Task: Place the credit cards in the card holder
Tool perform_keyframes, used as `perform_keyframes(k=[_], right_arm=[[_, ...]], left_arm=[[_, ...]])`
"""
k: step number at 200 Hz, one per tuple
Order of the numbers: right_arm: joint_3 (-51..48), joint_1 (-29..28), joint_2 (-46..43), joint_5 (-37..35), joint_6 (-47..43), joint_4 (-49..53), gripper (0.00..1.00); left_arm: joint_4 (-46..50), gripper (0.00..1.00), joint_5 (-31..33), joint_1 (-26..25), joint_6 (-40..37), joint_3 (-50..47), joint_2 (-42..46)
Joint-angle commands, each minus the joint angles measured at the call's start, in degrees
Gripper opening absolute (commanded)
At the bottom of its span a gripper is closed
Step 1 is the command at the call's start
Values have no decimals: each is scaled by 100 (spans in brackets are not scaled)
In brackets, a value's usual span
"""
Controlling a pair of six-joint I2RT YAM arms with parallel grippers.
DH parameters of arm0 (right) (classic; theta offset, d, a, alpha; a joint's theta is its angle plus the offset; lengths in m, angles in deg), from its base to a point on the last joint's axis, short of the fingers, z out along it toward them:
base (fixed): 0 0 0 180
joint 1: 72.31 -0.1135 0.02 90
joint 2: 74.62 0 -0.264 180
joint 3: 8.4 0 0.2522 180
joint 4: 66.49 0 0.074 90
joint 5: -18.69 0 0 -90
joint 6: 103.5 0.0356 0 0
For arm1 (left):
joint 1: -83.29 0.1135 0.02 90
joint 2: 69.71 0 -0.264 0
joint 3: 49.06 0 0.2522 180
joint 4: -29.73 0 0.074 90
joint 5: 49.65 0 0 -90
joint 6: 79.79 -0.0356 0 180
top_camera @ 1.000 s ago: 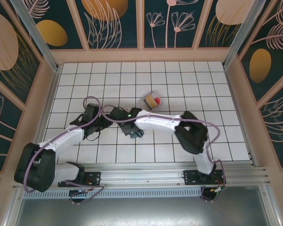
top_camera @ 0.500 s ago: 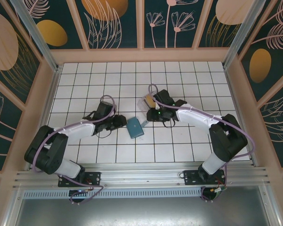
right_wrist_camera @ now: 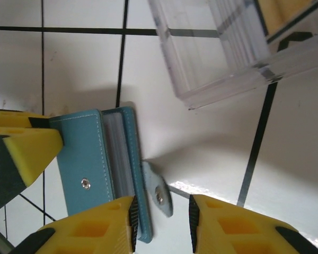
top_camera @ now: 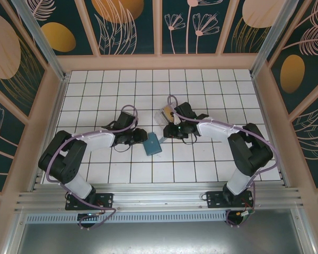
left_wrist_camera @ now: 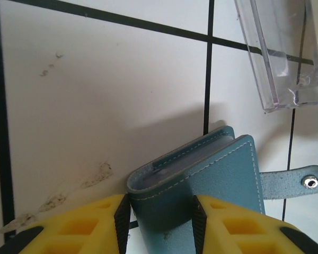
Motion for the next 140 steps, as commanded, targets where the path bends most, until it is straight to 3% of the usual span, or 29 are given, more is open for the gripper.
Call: perform_keyframes(k=[1, 26, 67, 106, 140], right_arm=[[-64, 53, 177, 180, -33, -194, 32], [-69, 53, 231, 194, -43, -150, 31], [-128, 55, 152, 201, -29, -119, 19], [-196, 58, -32, 194, -26, 39, 24], [-288, 60, -116, 269, 26, 18, 22]], left_arm=[[149, 38, 58, -70, -97, 182, -133], [232, 39, 91, -109, -121, 269, -195], [303, 39, 191, -134, -132, 303, -217], [307, 39, 259, -133, -107, 273, -222], [286, 39, 278, -134, -88, 271, -213]])
